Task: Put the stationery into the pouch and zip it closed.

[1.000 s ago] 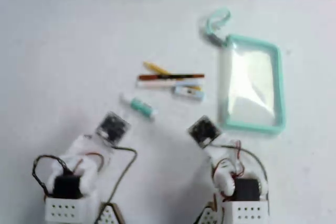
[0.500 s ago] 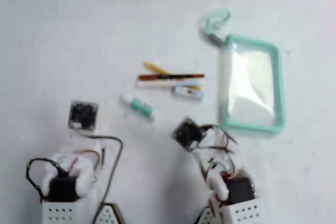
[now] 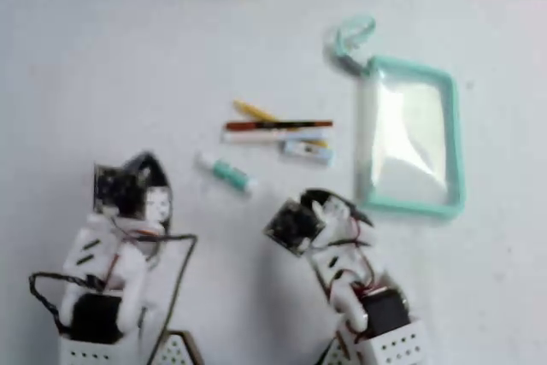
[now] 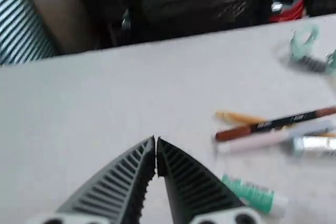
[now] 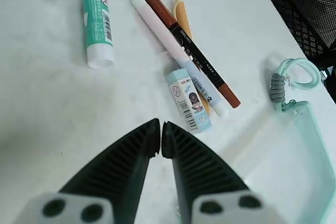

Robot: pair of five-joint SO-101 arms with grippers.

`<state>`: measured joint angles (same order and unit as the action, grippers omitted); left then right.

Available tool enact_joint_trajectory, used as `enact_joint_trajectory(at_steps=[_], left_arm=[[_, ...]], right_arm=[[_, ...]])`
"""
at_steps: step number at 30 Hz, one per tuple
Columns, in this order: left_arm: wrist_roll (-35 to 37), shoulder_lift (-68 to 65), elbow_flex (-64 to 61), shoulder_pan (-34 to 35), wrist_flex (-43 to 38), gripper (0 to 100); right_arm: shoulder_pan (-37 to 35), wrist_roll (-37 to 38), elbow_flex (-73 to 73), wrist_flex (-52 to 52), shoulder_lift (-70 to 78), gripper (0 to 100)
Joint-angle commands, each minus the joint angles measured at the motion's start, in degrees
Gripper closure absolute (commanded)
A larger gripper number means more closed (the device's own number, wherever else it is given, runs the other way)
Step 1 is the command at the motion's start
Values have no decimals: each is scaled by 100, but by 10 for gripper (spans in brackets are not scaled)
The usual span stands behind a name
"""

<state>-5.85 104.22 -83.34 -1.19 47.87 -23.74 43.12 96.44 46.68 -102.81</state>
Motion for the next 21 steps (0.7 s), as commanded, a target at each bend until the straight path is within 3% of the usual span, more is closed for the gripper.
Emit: enact_joint_trajectory(at_steps=[1, 5, 9, 12, 16, 19, 21], left_arm=[[35, 31, 290, -576, -1073, 976], [-123, 31, 281, -629, -1169, 976], [-1055, 31, -88, -611, -774, 976], [-1354, 31, -633, -611, -985, 976], [-985, 31, -888, -664, -1433, 976], [-123, 31, -765, -743, -1310, 976], [-35, 31, -703, -796, -967, 957]], right_arm=[[57, 53, 35, 84, -22, 978], [57, 53, 35, 409, -22, 978], [31, 53, 35, 479, -22, 978], [22, 53, 35, 488, -22, 978], [57, 53, 35, 488, -22, 980], [66, 35, 35, 488, -22, 980], [66, 18, 35, 470, -22, 980]])
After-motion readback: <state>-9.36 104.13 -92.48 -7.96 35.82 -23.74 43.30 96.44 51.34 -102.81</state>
